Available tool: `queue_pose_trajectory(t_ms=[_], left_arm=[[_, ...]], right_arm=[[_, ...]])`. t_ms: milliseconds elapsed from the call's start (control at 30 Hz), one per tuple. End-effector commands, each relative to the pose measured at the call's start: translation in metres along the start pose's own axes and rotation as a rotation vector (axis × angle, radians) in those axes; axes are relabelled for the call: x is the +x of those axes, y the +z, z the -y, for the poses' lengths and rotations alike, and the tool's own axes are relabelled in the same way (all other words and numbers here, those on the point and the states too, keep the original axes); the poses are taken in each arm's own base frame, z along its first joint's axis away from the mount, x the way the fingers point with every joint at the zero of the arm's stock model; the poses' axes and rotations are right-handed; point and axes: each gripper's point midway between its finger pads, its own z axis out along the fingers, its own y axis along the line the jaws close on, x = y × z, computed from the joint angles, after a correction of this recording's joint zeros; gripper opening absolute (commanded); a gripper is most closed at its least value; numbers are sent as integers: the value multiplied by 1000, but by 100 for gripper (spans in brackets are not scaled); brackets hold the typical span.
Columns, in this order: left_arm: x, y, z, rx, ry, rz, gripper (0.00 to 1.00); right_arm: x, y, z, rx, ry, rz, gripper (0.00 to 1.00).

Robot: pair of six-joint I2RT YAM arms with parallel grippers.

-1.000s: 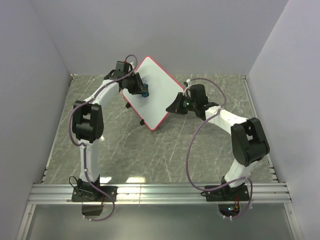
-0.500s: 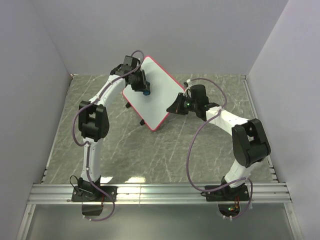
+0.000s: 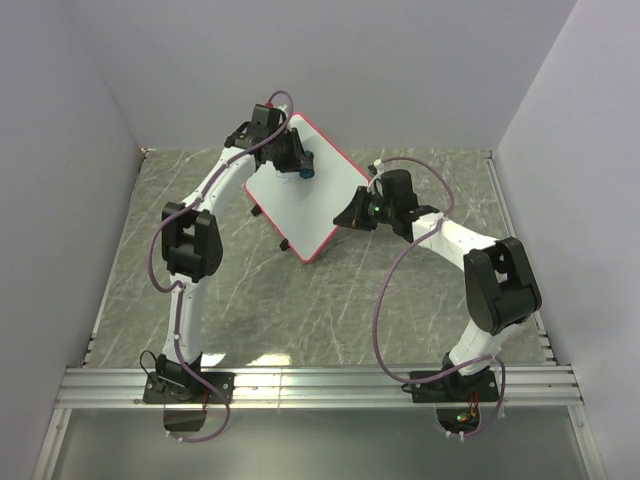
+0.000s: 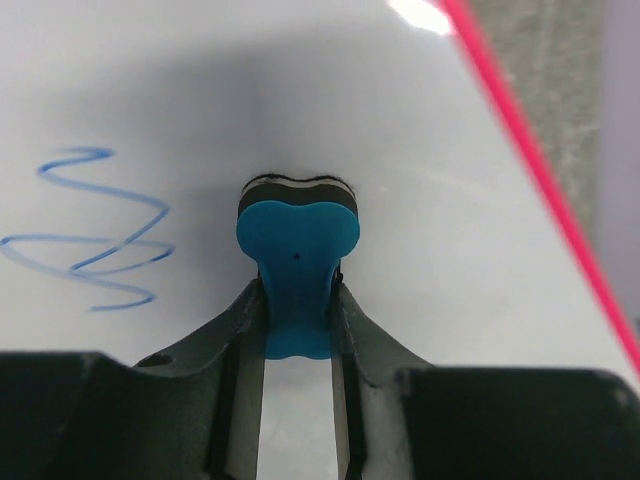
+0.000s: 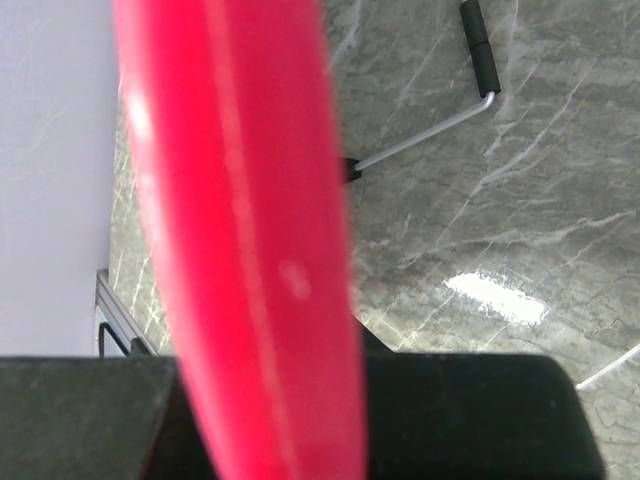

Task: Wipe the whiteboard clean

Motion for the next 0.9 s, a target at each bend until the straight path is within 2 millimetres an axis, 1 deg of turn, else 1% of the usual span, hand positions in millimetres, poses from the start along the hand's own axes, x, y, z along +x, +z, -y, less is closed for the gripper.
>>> queue_pose_trajectory(t_ms=[0,67,167,200,267,300,367,400,433,467,500,567,600,633,667,700,767,833,867], left_arm=[[16,28,84,321,44,-6,0],[16,29,83,319,41,-7,0],[19,38,65,247,31,-12,0],[25,42,55,225,20,-27,0],[29,45,42,202,15,-28,0],[37,47,26,169,0,-45,0],[46,50,4,127,-16,-65,0],[59,49,-22,76,-48,-91,0],[65,48,-34,53,-63,-104,0],[69,45,-46,30,-81,-108,0],[83,40,-74,-21,-125,-130,0],[92,34,-102,-80,-165,-136,0],[101,28,-127,-121,-208,-149,0],[104,26,-138,-139,-240,-154,0],[109,25,-145,-138,-262,-165,0],[111,22,-156,-156,-283,-173,0],[115,22,-164,-180,-280,-191,0],[110,24,-162,-168,-270,-187,0],[107,25,-155,-139,-266,-189,0]], right_arm=[[119,-18,29,53,-91,-422,0],[119,-18,29,53,-92,-422,0],[120,-18,29,55,-89,-425,0],[120,-18,29,56,-90,-424,0],[119,-18,30,59,-90,-421,0],[118,-19,29,57,-92,-417,0],[118,-19,29,62,-93,-418,0],[118,-19,29,63,-95,-419,0],[117,-20,28,62,-97,-414,0],[117,-20,29,64,-97,-413,0],[117,-21,29,66,-99,-411,0],[117,-21,28,63,-98,-408,0],[118,-21,28,62,-95,-409,0],[118,-21,28,61,-94,-408,0],[118,-20,28,61,-91,-407,0],[117,-20,27,57,-93,-407,0],[118,-19,28,56,-91,-412,0],[117,-18,27,54,-90,-411,0],[117,-18,28,54,-88,-412,0]])
